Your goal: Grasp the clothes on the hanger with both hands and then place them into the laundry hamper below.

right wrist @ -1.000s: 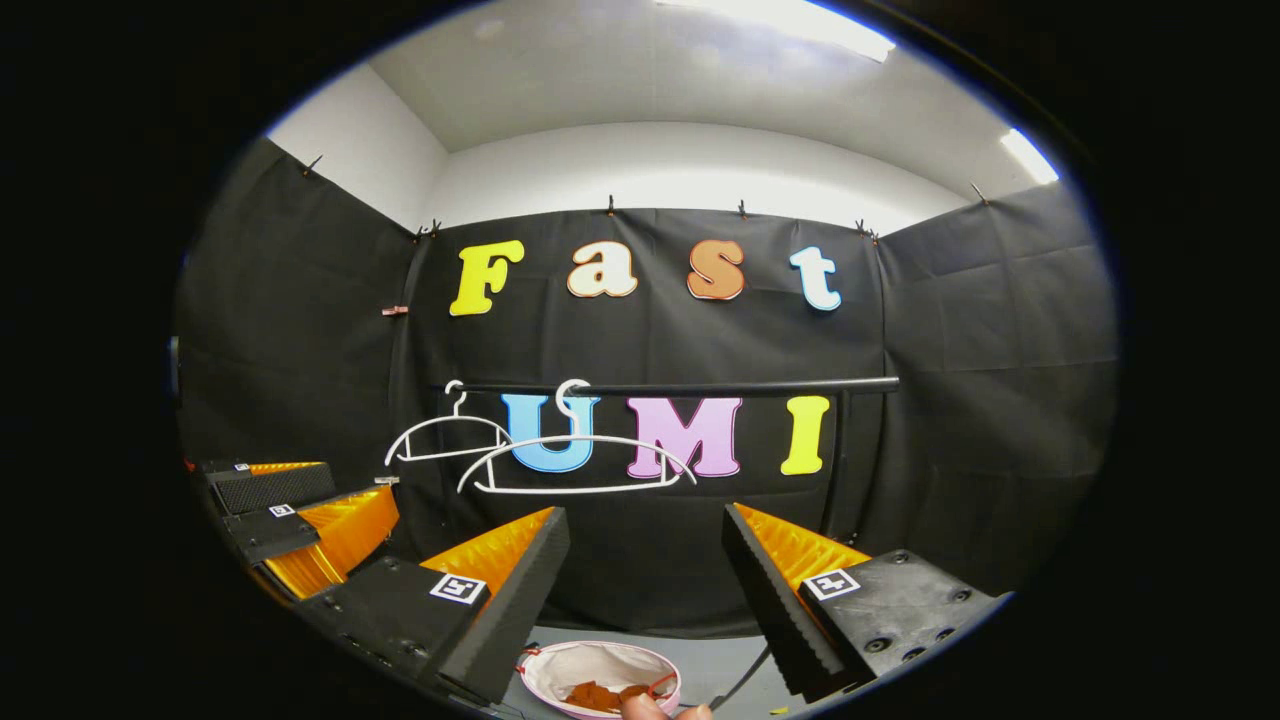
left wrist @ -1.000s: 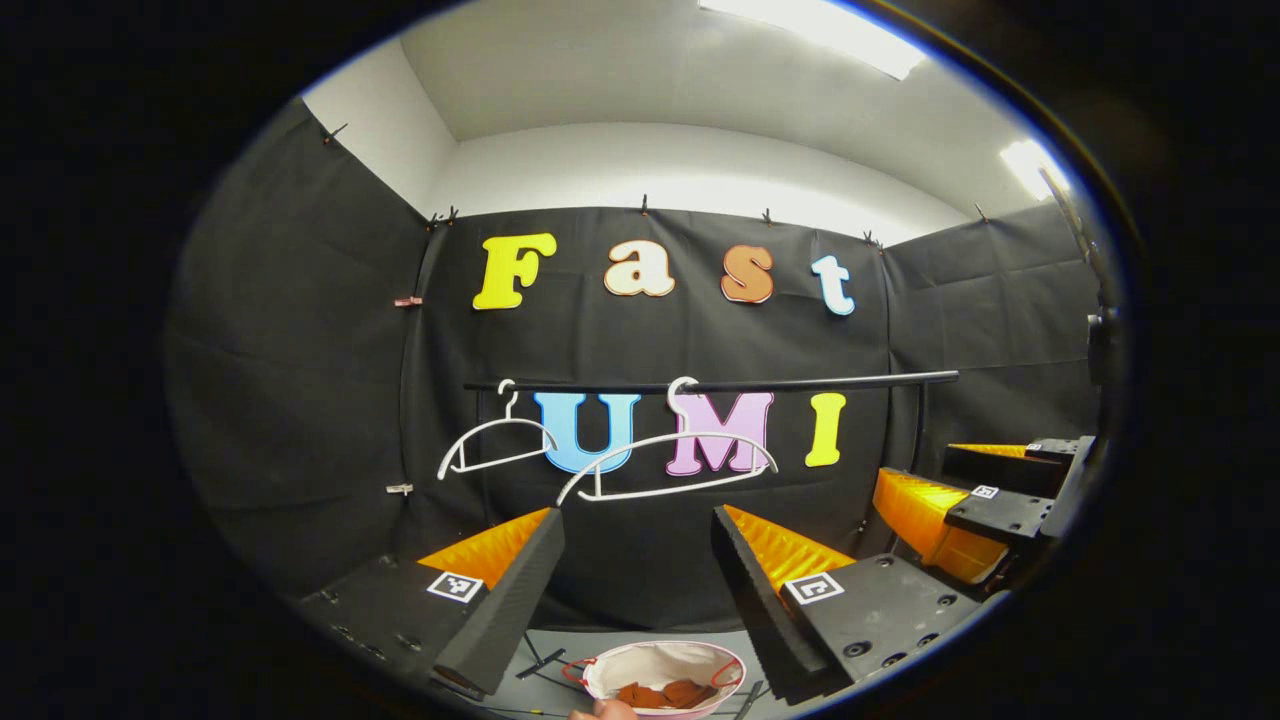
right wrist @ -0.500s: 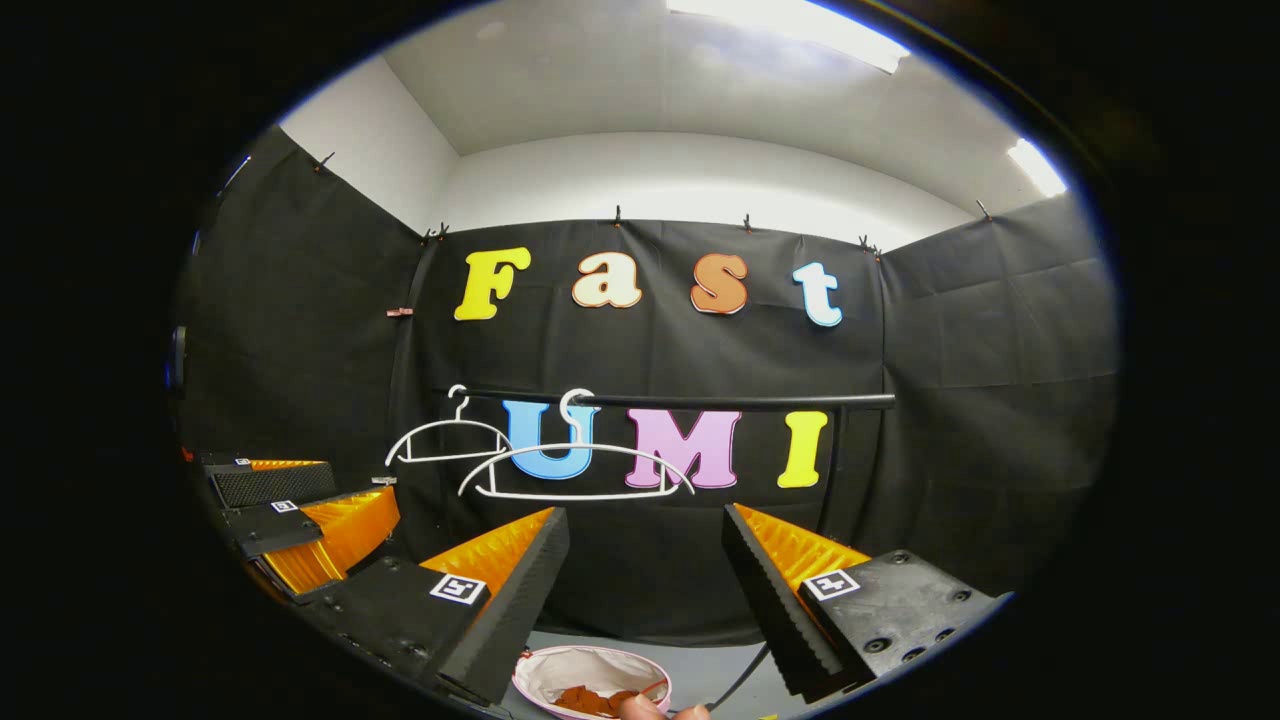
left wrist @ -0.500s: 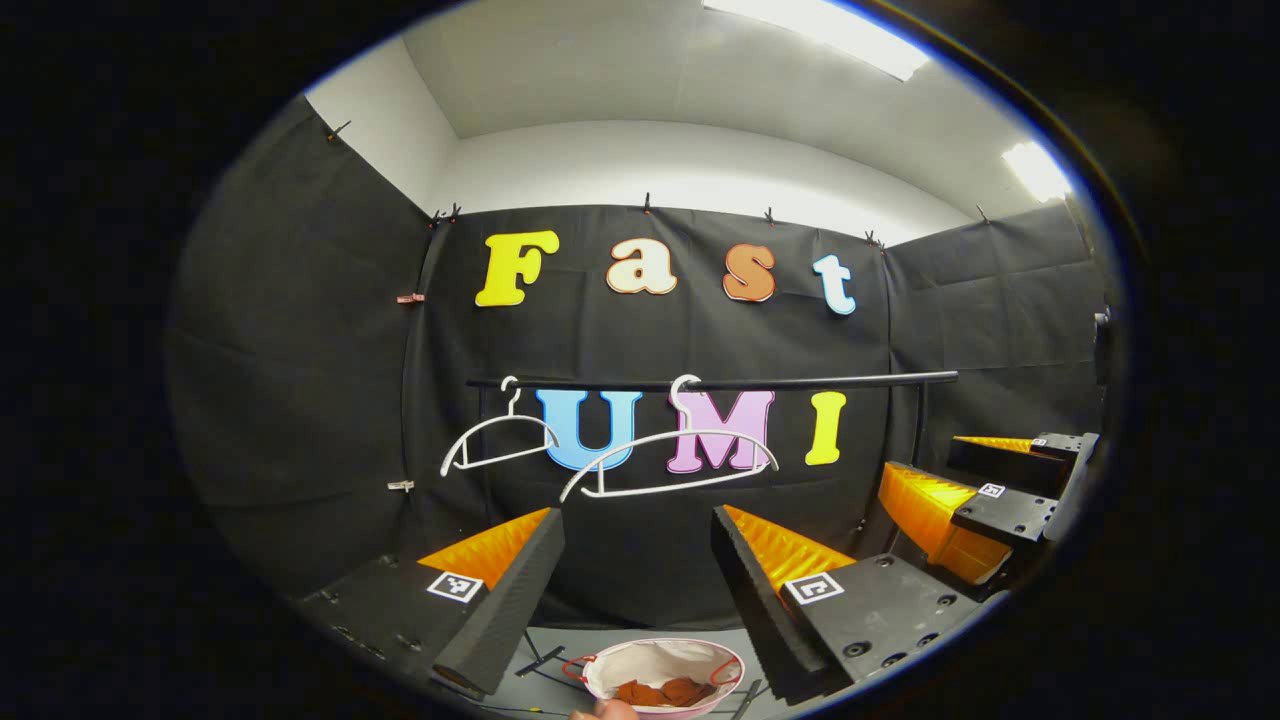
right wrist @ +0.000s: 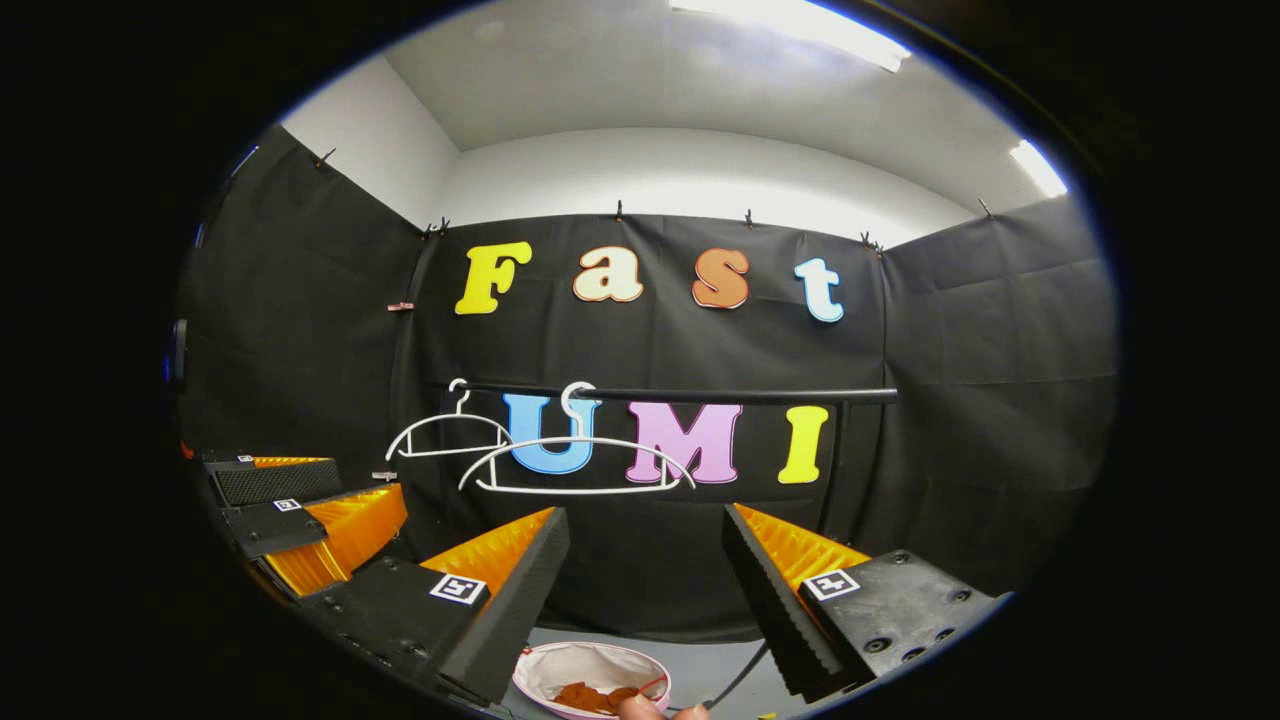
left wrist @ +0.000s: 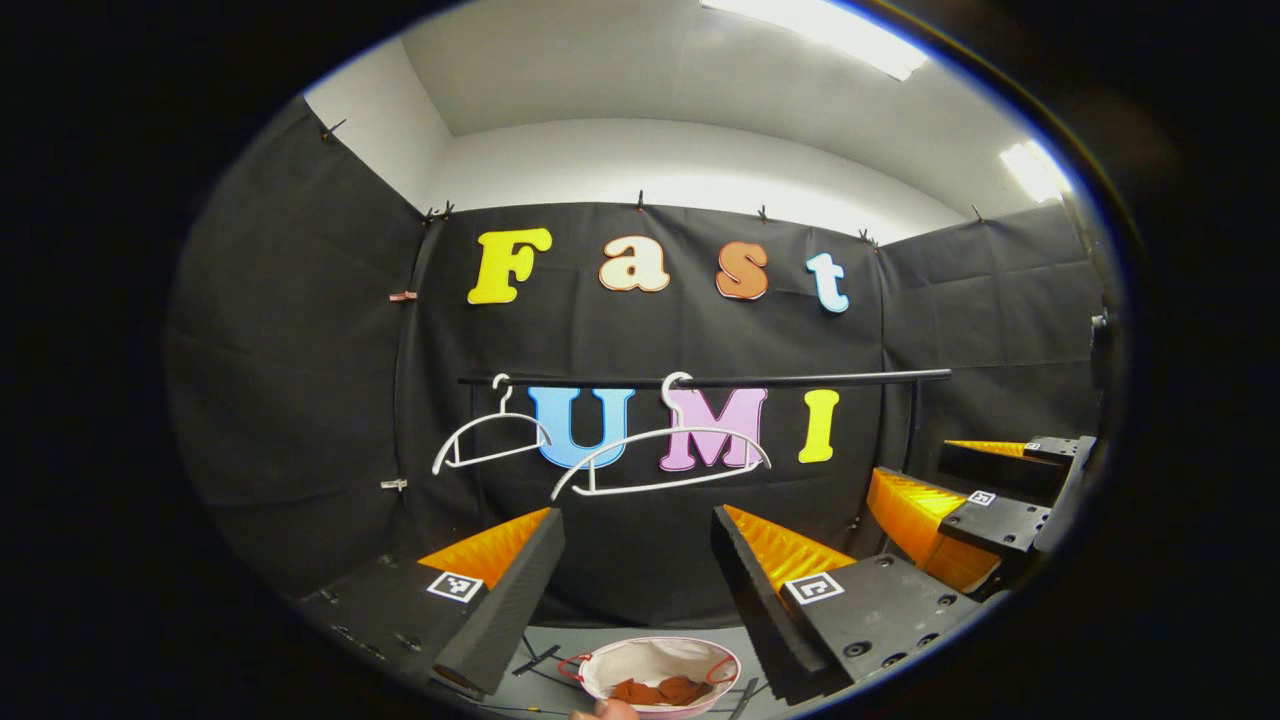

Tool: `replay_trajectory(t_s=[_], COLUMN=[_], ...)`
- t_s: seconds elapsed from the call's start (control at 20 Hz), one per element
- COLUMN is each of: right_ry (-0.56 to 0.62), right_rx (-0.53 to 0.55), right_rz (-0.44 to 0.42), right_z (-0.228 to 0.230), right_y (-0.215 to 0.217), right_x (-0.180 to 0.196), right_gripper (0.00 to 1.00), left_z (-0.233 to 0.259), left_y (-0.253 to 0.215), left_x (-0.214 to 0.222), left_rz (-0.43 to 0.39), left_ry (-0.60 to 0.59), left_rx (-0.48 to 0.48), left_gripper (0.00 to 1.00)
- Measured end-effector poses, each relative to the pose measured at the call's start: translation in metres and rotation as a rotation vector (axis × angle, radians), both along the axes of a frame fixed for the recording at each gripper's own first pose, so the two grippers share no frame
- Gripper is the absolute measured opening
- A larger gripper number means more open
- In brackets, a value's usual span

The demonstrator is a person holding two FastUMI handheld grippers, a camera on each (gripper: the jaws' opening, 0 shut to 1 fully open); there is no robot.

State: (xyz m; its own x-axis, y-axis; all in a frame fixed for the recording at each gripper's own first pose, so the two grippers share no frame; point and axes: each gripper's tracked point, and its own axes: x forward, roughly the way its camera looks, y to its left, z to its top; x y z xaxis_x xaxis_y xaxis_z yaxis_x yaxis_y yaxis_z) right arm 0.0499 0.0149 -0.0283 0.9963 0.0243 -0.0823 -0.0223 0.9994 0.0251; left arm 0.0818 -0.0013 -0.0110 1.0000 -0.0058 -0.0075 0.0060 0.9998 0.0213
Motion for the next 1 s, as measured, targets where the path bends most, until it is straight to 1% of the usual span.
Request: replay_trajectory(t_s=[0.35,1.0], right_ry=[0.006,0.005], right_rx=[0.016,0.0], right_rz=[-0.014,-0.004], right_z=[-0.0015,-0.0028], right_y=[-0.0049,0.0007], right_x=[0.0028,0.0027], right_gripper=[0.99,0.99], left_z=[-0.0006,-0.0018], left_y=[0.0011,0.0037], left_x=[0.0032,0.0025], left_rz=[0.002,0.003], left_ry=[-0.004,-0.004], left_rx=[-0.004,-0.003], left_gripper=[0.94,0.94])
